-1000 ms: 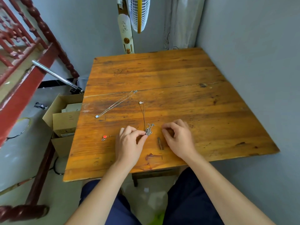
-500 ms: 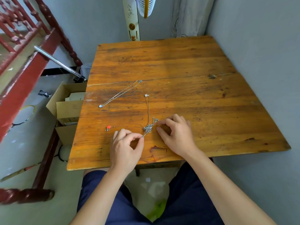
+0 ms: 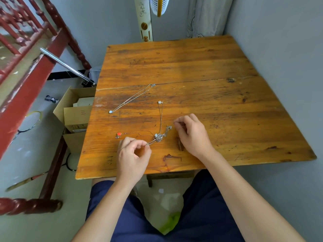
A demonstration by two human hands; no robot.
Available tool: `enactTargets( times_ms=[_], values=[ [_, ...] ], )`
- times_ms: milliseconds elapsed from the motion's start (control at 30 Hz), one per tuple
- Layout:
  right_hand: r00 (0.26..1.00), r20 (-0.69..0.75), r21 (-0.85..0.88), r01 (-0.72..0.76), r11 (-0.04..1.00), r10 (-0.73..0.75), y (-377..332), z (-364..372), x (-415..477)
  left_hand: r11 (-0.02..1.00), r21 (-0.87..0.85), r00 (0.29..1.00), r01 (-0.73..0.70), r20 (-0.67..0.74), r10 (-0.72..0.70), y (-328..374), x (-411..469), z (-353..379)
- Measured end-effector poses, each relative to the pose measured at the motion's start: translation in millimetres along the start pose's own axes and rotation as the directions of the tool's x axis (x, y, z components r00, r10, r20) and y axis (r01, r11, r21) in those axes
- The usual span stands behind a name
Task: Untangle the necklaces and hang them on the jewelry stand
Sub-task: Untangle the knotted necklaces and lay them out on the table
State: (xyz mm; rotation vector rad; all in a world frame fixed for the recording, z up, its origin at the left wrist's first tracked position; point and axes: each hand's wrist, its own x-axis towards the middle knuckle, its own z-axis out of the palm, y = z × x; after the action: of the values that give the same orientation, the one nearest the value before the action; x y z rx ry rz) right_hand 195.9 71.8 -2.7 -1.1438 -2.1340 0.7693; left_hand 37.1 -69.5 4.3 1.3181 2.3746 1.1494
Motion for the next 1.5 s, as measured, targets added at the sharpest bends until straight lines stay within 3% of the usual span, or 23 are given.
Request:
enactTargets(
  times_ms=[200,500,633,833,1000,1100,1167,1267,1500],
  values=[
    [0.995,0.062,-0.126,0.087,0.988,-0.080,-16.5,11.3,-20.5,1.000,-0.017,1.000,0.012,-0.002,-0.012,1.1,-0.8,-2.8],
    [0.992,-0.018,-0.267,0.117,0.957,-0.126,-27.5,28.1,-23.5,1.000,0.008,1.000,0.004,0.013,-0.004,0.3,-2.6,-1.9],
    [0.995,-0.010,-0.176,0.097,0.980,-0.100,-27.0,23.2,-23.5,1.000,-0.009,1.000,0.026,0.011,-0.026,0.2,-1.4,-2.6],
    [0.994,0.016,0.213,-0.107,0.971,0.106,-18.5,4.5,-16.9,0.984,-0.126,0.991,0.127,-0.020,-0.131,1.7,4.0,-7.3],
    [0.990,0.053,0.238,-0.137,0.962,0.128,-20.2,-0.1,-21.2,0.967,-0.174,0.978,0.188,-0.060,-0.201,8.2,5.7,-8.7],
    [0.996,0.044,0.107,-0.088,0.990,0.083,-15.4,-0.9,-23.7,0.968,-0.127,0.973,0.216,-0.052,-0.224,8.2,7.6,-11.3],
    [0.995,0.079,0.021,-0.054,0.998,0.052,-13.2,-4.6,-26.6,0.983,-0.023,0.984,0.181,-0.004,-0.181,4.4,7.1,-14.9],
    [0.988,0.156,-0.028,0.019,0.999,-0.014,-11.1,-11.4,-32.7,0.983,0.184,0.997,0.015,0.067,-0.028,-6.3,3.2,-20.6],
    [0.966,0.217,-0.106,0.167,0.980,-0.141,-7.2,-11.7,-45.0,0.969,0.203,0.990,-0.143,0.036,0.139,-9.9,3.8,-12.1]
  ],
)
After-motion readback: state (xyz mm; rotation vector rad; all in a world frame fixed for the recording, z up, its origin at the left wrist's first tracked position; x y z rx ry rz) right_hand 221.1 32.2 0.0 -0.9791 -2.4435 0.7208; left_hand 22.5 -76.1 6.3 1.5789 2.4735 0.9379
